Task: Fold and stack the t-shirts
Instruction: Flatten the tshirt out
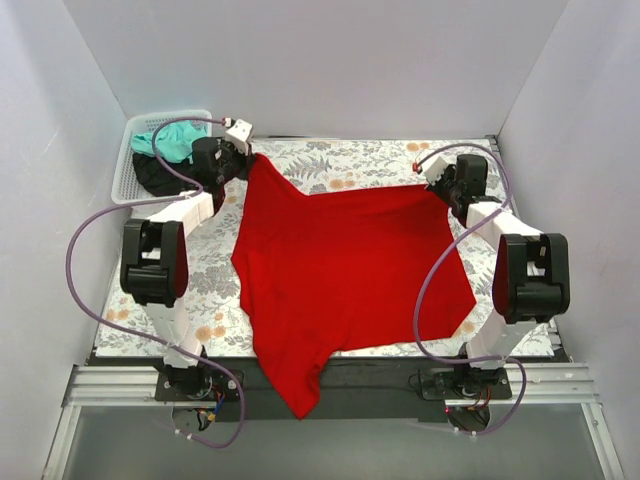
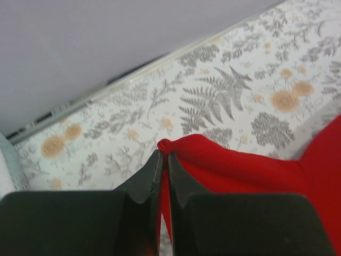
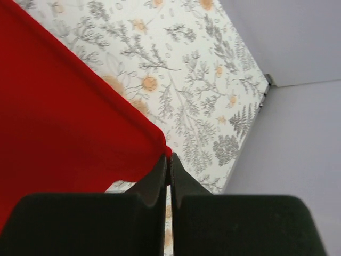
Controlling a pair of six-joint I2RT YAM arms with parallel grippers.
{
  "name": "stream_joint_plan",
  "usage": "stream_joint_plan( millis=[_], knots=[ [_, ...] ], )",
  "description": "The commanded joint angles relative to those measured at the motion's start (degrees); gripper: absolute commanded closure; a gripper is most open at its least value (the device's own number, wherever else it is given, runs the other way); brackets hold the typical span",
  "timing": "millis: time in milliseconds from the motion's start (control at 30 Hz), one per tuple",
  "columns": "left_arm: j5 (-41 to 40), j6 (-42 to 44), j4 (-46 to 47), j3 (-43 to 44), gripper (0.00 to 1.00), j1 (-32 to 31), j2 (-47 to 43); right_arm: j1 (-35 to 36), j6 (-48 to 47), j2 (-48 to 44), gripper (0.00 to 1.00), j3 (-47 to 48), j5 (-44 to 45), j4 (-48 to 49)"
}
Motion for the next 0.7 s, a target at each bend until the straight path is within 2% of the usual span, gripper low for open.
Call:
stream_joint_plan(
  millis=[0,133,167,233,367,500,667],
  knots=[
    [0.55,-0.62,7.9,5.92,1.0,-0.13,2.32,-0.35,-0.66,3.24,0.99,5.05,5.96,7.23],
    [3.35,0.95,6.95,11.63,1.0,-0.13,8.03,-0.35,-0.93,6.58,0.99,7.08,7.21,7.51],
    [6.67,2.79,2.76,11.9,1.0,-0.13,8.22,-0.35,-1.63,6.5,0.99,6.99,6.86,7.51],
    [9.93,8.65,0.26,9.64,1.0,-0.04,6.65,-0.26,-2.24,5.45,0.99,5.42,6.41,7.34],
    [16.27,23.08,-0.87,-9.83,1.0,0.48,-4.06,-0.35,-5.05,1.06,0.99,-0.46,5.1,6.72],
    [20.41,33.37,-7.28,-22.5,1.0,1.45,-19.42,-0.61,-8.57,-6.49,0.99,-8.98,3.16,4.88],
    [21.03,45.4,-15.02,-34.13,1.0,1.89,-28.59,-0.61,-13.76,-14.85,0.99,-18.21,-1.41,0.05]
  ],
)
